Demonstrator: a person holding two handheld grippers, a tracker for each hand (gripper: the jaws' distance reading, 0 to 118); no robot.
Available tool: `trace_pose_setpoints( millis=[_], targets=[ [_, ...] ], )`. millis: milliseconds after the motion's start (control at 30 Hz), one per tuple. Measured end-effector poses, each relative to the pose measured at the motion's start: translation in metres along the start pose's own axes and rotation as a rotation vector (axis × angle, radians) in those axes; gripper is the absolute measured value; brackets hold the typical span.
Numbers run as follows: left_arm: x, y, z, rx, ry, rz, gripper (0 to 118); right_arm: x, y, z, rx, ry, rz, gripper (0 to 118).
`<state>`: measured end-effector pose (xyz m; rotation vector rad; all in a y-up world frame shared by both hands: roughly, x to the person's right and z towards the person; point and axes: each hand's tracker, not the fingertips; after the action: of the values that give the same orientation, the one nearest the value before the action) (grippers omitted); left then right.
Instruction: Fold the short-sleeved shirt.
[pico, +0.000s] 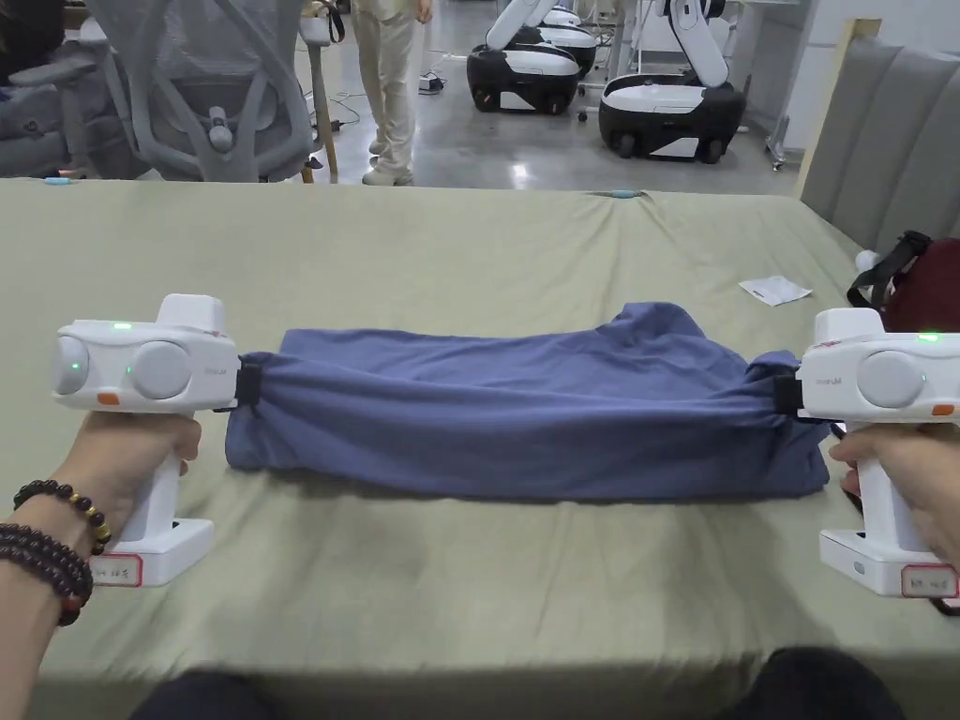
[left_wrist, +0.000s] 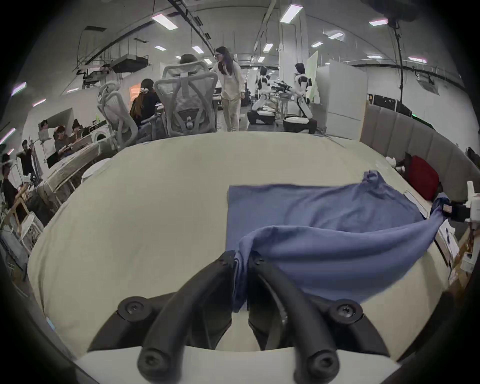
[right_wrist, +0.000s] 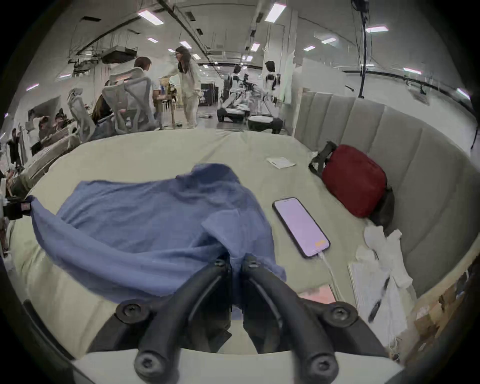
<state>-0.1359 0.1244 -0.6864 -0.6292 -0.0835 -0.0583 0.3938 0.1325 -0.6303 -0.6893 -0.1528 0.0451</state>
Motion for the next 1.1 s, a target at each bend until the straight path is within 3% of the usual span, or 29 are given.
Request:
trace_pose_setpoints(
  millis=[333,367,400,433,467,500,533,567,600,633,700,767,800,833,867,900,1100],
  targets=[
    [0.015,0.002,-0.118,-0.161,0.026,-0.033,8,-0.007,-0.003,-0.116,-0.143,-0.039,-0.027,9],
    [0.012,0.000,-0.120,-0.167,0.019,-0.013,8,-0.007,-0.004,-0.118,-0.141,-0.037,-0.033,15],
    [0.011,-0.003,-0.121,-0.173,0.018,0.001,8,-0.007,-0.005,-0.119,-0.133,-0.046,-0.031,29],
    [0.010,-0.005,-0.121,-0.173,0.019,0.007,13,-0.007,-0.005,-0.119,-0.129,-0.054,-0.019,57],
    [0.011,-0.006,-0.119,-0.168,0.021,0.006,26,-0.006,-0.004,-0.117,-0.128,-0.060,-0.015,80],
    [0.012,-0.007,-0.115,-0.163,0.045,-0.003,50,-0.005,-0.004,-0.112,-0.126,-0.064,-0.014,99],
    [0.012,-0.008,-0.108,-0.156,0.058,-0.011,83,-0.006,-0.005,-0.102,-0.111,-0.066,-0.019,113],
    [0.012,-0.010,-0.101,-0.139,0.059,-0.009,104,-0.006,-0.005,-0.093,-0.081,-0.057,-0.028,114],
    [0.012,-0.012,-0.091,-0.103,0.052,-0.003,117,-0.007,-0.006,-0.083,-0.053,-0.046,-0.031,113],
    [0.013,-0.014,-0.079,-0.072,0.050,0.010,118,-0.009,-0.008,-0.070,-0.047,-0.040,-0.026,114],
    [0.017,-0.019,-0.052,-0.059,0.039,0.016,117,-0.013,-0.016,-0.045,-0.036,-0.046,-0.021,112],
    [0.021,-0.029,-0.030,-0.044,0.021,0.017,104,-0.016,-0.026,-0.024,-0.027,-0.039,-0.018,88],
    [0.021,-0.035,-0.019,-0.035,0.011,0.026,85,-0.018,-0.032,-0.015,-0.026,-0.032,-0.016,67],
    [0.022,-0.041,-0.010,-0.031,0.008,0.031,43,-0.020,-0.039,-0.009,-0.025,-0.030,-0.013,28],
    [0.023,-0.045,-0.006,-0.031,0.002,0.032,6,-0.021,-0.043,-0.007,-0.025,-0.033,-0.007,8],
    [0.023,-0.050,-0.002,-0.033,-0.002,0.029,0,-0.023,-0.049,-0.003,-0.024,-0.043,0.004,3],
    [0.022,-0.062,0.007,-0.047,0.004,0.027,0,-0.027,-0.059,0.004,-0.010,-0.052,0.027,0]
  ],
)
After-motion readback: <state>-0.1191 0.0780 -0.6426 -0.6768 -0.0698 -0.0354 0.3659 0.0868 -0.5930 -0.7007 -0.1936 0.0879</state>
